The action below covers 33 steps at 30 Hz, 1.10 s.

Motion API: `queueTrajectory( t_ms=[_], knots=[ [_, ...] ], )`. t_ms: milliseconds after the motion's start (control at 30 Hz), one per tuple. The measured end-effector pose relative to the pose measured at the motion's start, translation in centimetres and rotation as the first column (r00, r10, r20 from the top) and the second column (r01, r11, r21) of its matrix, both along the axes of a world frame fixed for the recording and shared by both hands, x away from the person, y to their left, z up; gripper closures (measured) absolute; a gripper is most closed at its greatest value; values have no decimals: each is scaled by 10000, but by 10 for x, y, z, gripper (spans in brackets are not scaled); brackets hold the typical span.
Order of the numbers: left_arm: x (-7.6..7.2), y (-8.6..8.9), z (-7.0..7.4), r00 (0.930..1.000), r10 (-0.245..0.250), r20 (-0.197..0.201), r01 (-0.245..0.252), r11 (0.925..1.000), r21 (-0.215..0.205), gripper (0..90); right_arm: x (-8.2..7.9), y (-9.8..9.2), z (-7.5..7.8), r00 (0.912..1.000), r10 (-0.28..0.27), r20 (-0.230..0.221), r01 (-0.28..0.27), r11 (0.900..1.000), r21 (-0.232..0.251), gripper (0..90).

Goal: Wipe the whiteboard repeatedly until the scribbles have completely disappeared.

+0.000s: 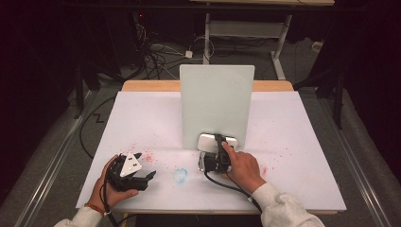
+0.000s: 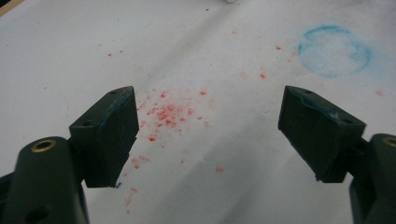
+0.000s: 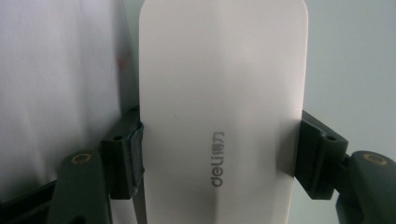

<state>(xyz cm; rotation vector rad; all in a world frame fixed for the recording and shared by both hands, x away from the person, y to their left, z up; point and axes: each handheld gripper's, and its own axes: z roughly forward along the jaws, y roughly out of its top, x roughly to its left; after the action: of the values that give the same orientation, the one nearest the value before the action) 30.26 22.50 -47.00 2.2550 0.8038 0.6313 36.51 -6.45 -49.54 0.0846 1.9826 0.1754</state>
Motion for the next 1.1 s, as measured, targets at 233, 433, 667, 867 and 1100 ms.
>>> queueTrajectory(
  t_ms=[233, 433, 667, 867, 1100],
  knots=[
    [-1, 1, 0, 10000, 11, -5, -11, 10000, -32, 197, 6, 18, 14, 9997, -252, -14, 253, 9967, 772, 308],
    [-2, 3, 1, 10000, 7, 5, -7, 10000, -84, 196, 8, 31, 23, 9980, -633, 51, 620, 9890, 1344, 308],
    [-3, 4, 1, 10000, 40, 18, -39, 10000, -62, 195, 4, 33, 10, 9994, -338, -6, 338, 9949, 946, 309],
    [-4, 6, 3, 9997, 177, 172, -178, 9998, 62, 195, 1, -7, 4, 9969, -753, -228, 763, 9959, 480, 308],
    [-5, 8, 5, 9987, 411, 295, -411, 9992, 3, 195, 0, -60, 4, 9907, -1356, -114, 1353, 9906, -196, 309]
  ],
)
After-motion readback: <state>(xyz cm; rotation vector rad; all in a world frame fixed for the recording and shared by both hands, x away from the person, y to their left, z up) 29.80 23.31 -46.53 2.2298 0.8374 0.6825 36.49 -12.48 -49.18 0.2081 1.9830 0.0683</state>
